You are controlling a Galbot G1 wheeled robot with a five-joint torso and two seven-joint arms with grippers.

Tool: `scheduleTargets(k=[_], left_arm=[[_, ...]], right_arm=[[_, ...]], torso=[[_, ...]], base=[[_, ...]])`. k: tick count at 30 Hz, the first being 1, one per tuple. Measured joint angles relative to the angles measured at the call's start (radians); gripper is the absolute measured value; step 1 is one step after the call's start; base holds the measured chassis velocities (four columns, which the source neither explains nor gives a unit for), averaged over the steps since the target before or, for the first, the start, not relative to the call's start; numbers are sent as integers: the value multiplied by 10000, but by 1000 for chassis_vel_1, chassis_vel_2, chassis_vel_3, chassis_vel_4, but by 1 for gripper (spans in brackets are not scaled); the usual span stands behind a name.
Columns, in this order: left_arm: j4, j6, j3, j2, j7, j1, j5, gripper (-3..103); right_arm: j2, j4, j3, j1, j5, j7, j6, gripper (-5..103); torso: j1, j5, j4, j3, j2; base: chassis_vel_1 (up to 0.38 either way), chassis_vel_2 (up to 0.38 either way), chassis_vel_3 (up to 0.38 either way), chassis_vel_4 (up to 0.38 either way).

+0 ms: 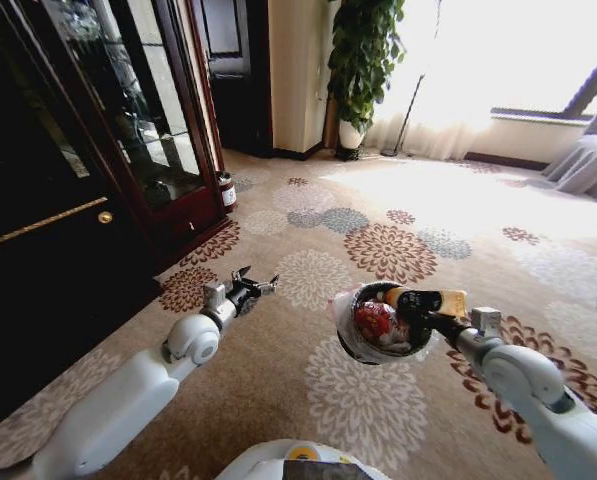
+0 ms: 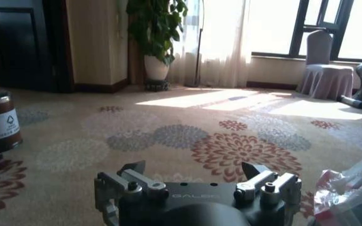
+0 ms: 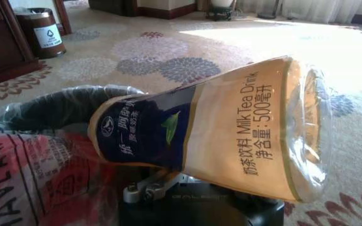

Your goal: Pick up the trash from the ground and place it into the trash bin.

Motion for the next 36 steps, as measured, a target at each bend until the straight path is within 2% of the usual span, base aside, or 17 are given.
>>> scheduleTargets(k=[12, 15, 17, 18, 22, 25, 31, 36], left_arm=[[-11, -39, -6, -76, 118, 110, 108, 100], [-12, -67, -6, -112, 151, 148, 137, 100], [-11, -129, -6, -135, 168, 177, 154, 100], [7, -267, -2, -158, 221, 209, 177, 100], [17, -542, -12, -168, 258, 250, 175, 100], [-1, -604, -80, -144, 260, 286, 154, 100], [-93, -612, -185, -88, 254, 378, 145, 100], [-208, -610, -198, -105, 242, 517, 190, 100]], right_arm=[[-266, 8, -23, 35, 83, 142, -43, 1], [-267, 63, 75, -48, 81, 160, -52, 1], [-236, 144, 113, -127, 79, 156, -57, 1], [-195, 218, 144, -195, 44, 158, -58, 1], [-117, 308, 173, -297, -16, 151, -60, 1], [-53, 397, 267, -408, -76, 154, -71, 1], [62, 547, 523, -673, -177, 81, -88, 1], [203, 640, 824, -978, -289, -17, -88, 1]], torso=[[0, -8, -6, -1, 0], [0, 6, -11, 0, 0], [0, 1, -9, -1, 1], [0, -14, -10, 0, 0], [0, 3, -8, -1, 1], [0, -3, -17, 0, 0], [0, -5, 5, -1, 0], [0, -4, -1, -1, 0]], base=[[-392, -401, 198, 205], [-425, -415, 164, 137], [-426, -394, 177, 130], [-389, -410, 151, 137], [-365, -372, 111, 121], [-258, -291, 66, 115], [-156, -169, 145, 134], [-127, -152, 190, 176]])
